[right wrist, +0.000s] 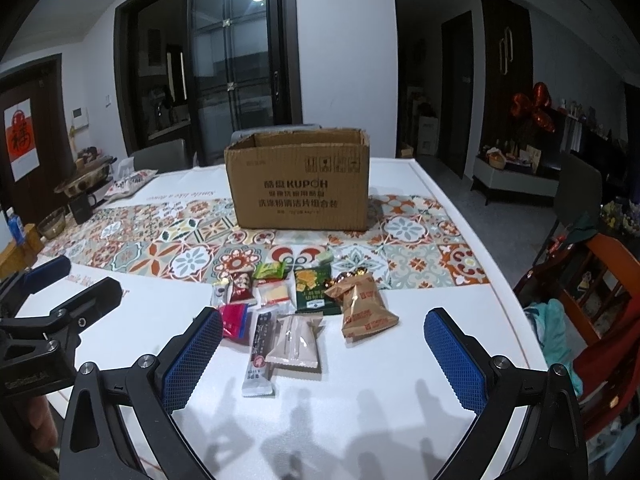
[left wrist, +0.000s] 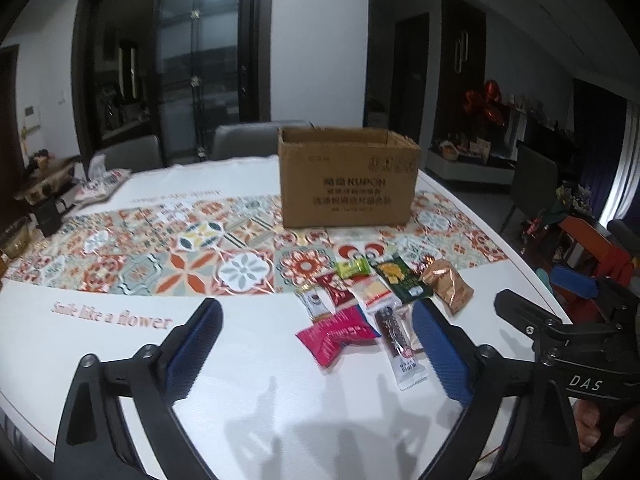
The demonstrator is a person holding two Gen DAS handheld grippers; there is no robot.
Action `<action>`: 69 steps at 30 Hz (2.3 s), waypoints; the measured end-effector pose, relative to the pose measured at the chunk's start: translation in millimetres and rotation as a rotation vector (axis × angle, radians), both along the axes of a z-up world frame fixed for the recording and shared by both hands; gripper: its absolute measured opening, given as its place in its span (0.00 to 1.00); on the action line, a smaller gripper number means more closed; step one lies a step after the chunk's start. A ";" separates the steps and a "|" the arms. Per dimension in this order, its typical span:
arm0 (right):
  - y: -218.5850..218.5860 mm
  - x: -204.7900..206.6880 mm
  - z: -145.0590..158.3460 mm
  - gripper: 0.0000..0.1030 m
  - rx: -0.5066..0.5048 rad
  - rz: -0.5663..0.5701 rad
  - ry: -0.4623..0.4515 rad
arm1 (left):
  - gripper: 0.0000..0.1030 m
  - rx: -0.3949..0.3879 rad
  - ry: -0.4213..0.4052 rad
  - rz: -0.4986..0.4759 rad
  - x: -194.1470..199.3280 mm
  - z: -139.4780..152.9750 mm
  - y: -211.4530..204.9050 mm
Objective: Organize snacks
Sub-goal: 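Grasp the pink bag with the left gripper while the right grasps the white pastry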
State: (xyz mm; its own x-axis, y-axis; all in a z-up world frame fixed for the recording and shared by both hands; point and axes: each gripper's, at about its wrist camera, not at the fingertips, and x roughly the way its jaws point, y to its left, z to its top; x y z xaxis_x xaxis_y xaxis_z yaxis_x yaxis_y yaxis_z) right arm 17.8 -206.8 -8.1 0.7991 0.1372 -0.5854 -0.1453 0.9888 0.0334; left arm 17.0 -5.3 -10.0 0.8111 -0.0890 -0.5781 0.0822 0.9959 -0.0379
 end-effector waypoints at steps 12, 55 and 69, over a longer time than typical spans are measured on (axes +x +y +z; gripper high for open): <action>9.1 39.7 -36.0 0.81 0.017 0.065 0.113 | 0.72 -0.066 0.152 -0.076 45.2 -36.0 -0.6; 26.5 100.9 -103.2 0.37 0.090 0.141 0.374 | 0.47 -0.245 0.417 -0.050 113.2 -108.6 -2.0; 32.9 89.9 -79.4 0.34 0.072 0.182 0.299 | 0.39 -0.228 0.368 -0.063 100.2 -91.6 -1.9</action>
State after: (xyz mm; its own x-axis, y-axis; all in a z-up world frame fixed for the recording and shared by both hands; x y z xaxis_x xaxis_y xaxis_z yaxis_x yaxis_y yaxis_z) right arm 107.7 -173.9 -87.5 0.5525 0.3107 -0.7734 -0.2917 0.9413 0.1698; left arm 117.1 -7.2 -101.6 0.5439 -0.2906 -0.7872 0.0826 0.9521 -0.2943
